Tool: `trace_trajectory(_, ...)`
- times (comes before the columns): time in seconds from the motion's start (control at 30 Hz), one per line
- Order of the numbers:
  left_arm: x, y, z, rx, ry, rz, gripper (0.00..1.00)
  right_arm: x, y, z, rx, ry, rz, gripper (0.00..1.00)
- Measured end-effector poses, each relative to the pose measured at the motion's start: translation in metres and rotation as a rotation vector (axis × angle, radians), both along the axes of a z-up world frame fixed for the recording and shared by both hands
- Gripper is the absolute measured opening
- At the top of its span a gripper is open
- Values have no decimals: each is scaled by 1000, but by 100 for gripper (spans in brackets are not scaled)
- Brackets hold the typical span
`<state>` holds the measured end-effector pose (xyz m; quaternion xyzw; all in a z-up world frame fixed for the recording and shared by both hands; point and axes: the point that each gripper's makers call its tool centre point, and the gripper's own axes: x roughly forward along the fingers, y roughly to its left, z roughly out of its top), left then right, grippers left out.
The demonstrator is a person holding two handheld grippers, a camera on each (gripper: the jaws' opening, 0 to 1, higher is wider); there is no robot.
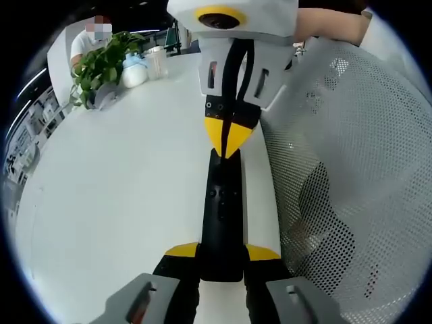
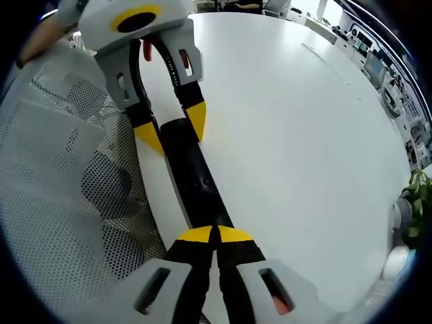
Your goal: Press the specified remote control buttons in sequence, fully releasing each button before pressing the next.
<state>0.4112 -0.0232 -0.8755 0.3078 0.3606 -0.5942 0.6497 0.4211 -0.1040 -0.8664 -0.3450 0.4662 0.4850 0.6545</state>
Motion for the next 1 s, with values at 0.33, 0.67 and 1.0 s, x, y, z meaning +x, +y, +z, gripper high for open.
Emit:
trace_trajectory(0.33, 0, 0, 0, 2, -1, 0, 24, -1, 6, -1, 12, 7, 18, 0)
trace_trajectory(0.67, 0, 0, 0, 1, 0, 0, 24, -1, 11, -1, 15, 9, 37, 0)
trace_trajectory(1.0, 0, 0, 0, 2, -1, -2, 24, -1, 11, -1, 4, 12, 48, 0)
